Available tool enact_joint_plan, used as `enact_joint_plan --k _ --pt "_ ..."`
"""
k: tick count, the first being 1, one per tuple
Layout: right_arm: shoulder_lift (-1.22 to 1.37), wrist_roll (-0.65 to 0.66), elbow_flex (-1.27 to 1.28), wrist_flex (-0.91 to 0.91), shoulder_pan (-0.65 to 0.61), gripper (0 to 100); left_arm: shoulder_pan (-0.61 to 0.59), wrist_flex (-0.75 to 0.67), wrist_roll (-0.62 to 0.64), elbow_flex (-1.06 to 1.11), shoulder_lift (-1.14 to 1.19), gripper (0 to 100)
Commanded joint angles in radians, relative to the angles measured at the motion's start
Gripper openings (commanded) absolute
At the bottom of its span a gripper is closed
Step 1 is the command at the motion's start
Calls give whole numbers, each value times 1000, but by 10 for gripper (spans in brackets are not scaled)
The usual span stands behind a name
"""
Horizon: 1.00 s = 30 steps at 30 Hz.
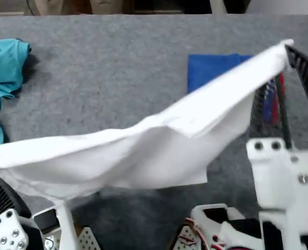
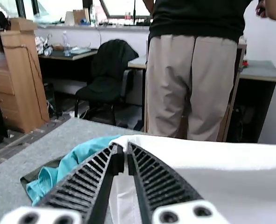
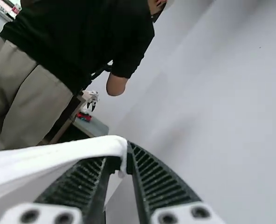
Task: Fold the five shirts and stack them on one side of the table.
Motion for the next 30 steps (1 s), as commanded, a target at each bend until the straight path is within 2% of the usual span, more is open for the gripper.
enact_joint_plan --k 1,4,7,10,12,15,17,20,22,24,26,30 --pt "-2 11 13 -12 -8 1 -12 46 0 -14 4 18" --pt "2 11 64 -15 -12 1 -12 54 21 -5 -12 18" --pt "15 11 160 -25 -68 1 -12 54 29 31 -47 18" --pt "42 11 282 -75 -102 1 -9 41 29 135 -56 18" --pt "65 11 369 -138 -105 1 2 -28 29 264 -56 18" --pt "110 11 522 -252 -107 1 68 -255 29 572 -53 18" --pt "147 11 642 -359 -107 1 126 -505 28 807 -42 18" --pt "205 11 808 -526 -107 1 140 -904 21 1086 -4 18" --pt "259 8 908 -658 -107 1 140 -1174 21 1212 48 18" --pt "320 3 984 -801 -107 1 137 -1372 21 1263 130 18" --pt "389 2 1036 -939 -107 1 135 -1461 21 1234 240 18" --pt "526 2 1032 -1096 -108 1 133 -1501 28 1026 532 18"
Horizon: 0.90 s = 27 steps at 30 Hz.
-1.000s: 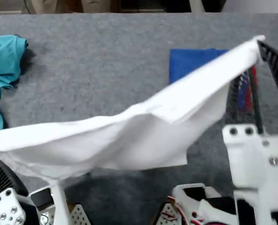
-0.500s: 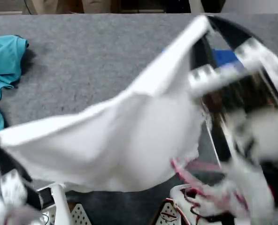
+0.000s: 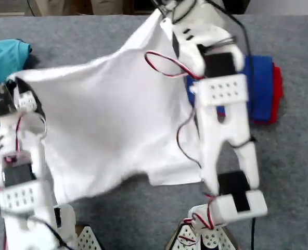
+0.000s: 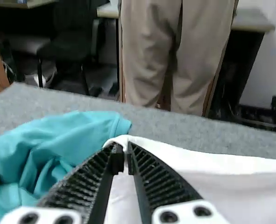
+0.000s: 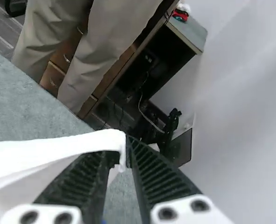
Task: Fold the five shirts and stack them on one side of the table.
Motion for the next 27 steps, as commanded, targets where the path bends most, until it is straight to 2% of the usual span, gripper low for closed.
enact_joint_plan --k 1,7,10,13,18,23,27 --pt "79 2 -33 -144 -10 1 2 -66 12 -224 266 18" --pt "271 -26 -321 -155 -10 1 0 -61 35 -612 693 18" --pt "389 -114 -499 -153 -10 1 0 -57 34 -730 843 18" --pt "516 -133 -636 -101 -10 1 2 26 32 -812 941 18" --pt "665 -132 -826 147 1 1 -2 144 32 -867 1030 18" --pt "717 -127 -1010 526 24 1 0 270 32 -873 1043 18" --pt "720 26 -1133 873 31 1 0 391 31 -872 1049 18"
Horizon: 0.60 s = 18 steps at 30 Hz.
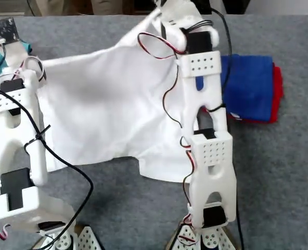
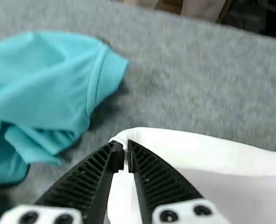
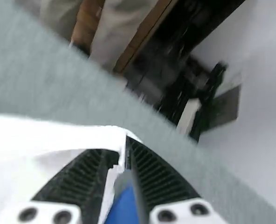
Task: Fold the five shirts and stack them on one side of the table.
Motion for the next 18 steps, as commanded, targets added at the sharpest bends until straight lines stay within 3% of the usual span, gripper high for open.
enact_joint_plan --k 1,4,9,18 --pt "-12 137 -139 318 19 1 -2 101 8 -55 1 18" --pt "-12 166 -206 474 28 1 -2 192 8 -52 2 18" --pt "-73 157 -140 485 90 1 8 359 -60 -60 -5 18" --pt "-539 236 662 456 35 1 -34 477 -132 -60 -7 18"
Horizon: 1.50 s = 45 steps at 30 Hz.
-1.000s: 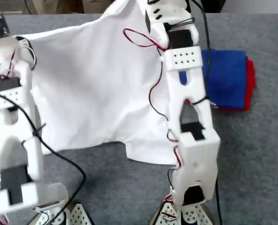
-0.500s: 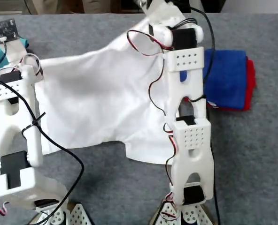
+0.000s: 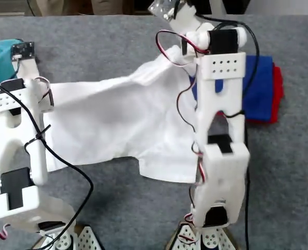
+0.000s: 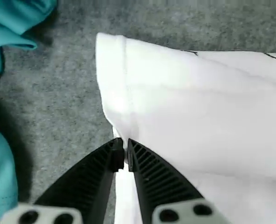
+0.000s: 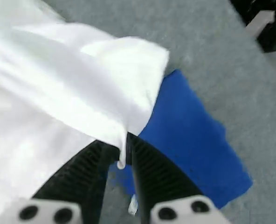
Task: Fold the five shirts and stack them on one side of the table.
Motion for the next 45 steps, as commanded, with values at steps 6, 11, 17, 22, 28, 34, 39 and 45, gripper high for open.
enact_joint_plan --k 6,11,17,22,28,34,39,45 --pt "-466 32 863 -239 -41 1 -17 95 -107 -21 -16 18" --pt "-641 34 1216 -325 -45 1 -29 103 -187 61 -51 18" --pt "-809 68 1460 -345 -42 1 31 94 -265 304 -263 18" --pt "-926 107 1572 -316 -47 1 8 -61 -282 463 -398 18" --pt "-1021 180 1672 -287 -47 1 -12 -124 -284 497 -312 18" --pt "-1050 199 1701 -272 -50 1 -98 -66 -282 336 -170 18" --pt "-1050 241 1770 -299 -71 1 -112 -15 -351 296 -96 18" --pt "-1047 239 1850 -405 -67 1 -11 57 -354 301 -94 18"
